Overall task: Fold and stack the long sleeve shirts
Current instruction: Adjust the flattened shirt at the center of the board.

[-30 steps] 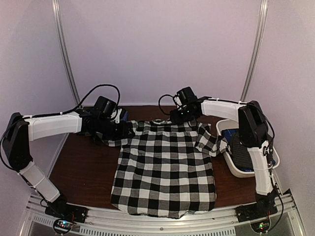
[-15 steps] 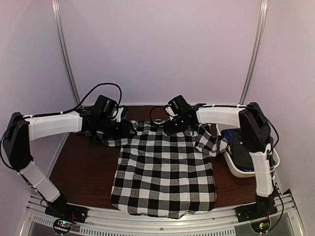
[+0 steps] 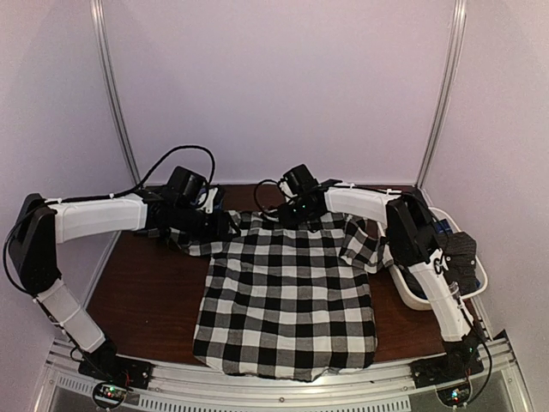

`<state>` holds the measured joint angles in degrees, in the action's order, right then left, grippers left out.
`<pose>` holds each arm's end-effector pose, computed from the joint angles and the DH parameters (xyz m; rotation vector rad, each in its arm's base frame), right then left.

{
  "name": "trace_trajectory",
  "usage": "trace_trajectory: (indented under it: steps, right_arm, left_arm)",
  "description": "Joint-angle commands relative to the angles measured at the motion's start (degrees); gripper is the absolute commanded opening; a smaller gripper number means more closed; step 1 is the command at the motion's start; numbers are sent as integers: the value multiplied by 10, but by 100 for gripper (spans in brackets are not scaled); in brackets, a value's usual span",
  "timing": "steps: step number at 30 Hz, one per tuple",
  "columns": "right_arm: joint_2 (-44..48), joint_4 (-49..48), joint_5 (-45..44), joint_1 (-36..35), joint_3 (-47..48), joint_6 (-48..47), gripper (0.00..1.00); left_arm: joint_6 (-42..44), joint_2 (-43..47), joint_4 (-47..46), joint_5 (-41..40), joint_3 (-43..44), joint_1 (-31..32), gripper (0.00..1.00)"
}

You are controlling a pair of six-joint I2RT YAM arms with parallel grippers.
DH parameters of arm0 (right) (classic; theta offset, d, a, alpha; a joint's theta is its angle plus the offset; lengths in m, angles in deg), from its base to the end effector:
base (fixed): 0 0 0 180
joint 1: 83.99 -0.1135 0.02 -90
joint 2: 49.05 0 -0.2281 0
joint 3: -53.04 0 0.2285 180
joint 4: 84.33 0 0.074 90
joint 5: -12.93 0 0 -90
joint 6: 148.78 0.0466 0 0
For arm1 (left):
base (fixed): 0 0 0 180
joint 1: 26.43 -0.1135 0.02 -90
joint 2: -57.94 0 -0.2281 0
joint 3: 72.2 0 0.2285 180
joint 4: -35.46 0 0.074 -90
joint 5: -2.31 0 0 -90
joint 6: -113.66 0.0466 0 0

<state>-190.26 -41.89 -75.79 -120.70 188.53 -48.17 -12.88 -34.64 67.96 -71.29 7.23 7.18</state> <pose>0.4047 0.3031 0.1438 -0.5638 2.3858 0.4012 0.2723 -0.1968 0.2045 0.0836 2.5248 -0.8881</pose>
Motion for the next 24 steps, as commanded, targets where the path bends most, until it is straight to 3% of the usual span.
trace_trajectory:
  steps: [1, 7, 15, 21, 24]
  right_arm:
    - [-41, 25, 6, 14, 61, 0, 54]
    - [-67, -39, -1, 39, 86, 4, 57]
    - [-69, -39, -10, 47, 142, -22, 73]
    - [-17, 5, -10, 32, 120, -25, 71]
    - [11, 18, 3, 15, 88, -23, 65]
  left_arm:
    - [15, 6, 5, -19, 21, -1, 47]
    - [16, 5, 7, -22, 16, -4, 47]
    - [18, -6, 8, -18, 22, -5, 47]
    - [12, -9, 3, -29, 19, -7, 47]
    - [4, -5, -1, -36, 13, -23, 45]
